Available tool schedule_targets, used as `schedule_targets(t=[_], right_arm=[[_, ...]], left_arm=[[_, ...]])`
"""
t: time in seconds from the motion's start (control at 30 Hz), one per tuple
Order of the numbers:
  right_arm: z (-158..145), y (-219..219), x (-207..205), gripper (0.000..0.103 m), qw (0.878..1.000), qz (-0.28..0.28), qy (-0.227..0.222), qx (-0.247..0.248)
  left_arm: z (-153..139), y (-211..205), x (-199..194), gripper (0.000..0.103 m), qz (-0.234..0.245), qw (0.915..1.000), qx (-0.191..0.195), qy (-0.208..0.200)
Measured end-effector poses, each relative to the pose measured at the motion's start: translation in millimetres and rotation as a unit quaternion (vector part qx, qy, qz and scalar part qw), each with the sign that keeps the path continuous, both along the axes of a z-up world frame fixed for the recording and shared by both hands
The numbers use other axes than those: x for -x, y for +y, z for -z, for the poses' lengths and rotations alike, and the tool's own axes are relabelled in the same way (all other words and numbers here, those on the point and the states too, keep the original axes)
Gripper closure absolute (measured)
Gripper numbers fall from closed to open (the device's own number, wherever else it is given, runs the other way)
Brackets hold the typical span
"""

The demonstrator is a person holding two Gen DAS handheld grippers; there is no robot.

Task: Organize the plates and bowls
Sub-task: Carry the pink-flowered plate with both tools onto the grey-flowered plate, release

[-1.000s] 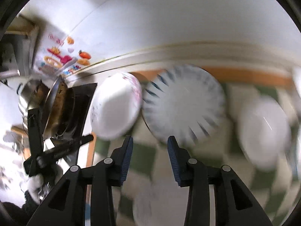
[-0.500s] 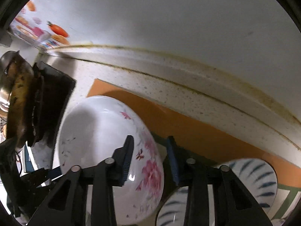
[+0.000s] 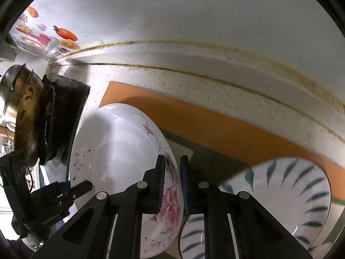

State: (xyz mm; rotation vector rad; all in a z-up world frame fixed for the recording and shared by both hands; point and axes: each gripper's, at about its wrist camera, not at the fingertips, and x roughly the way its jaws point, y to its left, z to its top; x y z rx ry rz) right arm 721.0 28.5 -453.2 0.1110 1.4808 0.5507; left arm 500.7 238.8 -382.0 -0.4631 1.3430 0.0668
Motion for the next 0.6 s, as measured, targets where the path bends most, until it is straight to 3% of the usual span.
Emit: schedule_targets(t=[0.33, 0.6], right_arm=[[-52.9, -55.3, 54.0, 0.087, 0.999, 0.035, -0.025, -0.029], [-91.0, -129.3, 131.7, 0.087, 0.995, 0.083, -0.03, -0.044]], left_arm=[[-54.6, -21.3, 29.2, 0.073, 0.034, 0.9988, -0.008, -0.033], [-93.3, -87.1, 61.4, 0.073, 0.097, 0.994, -0.014, -0.05]])
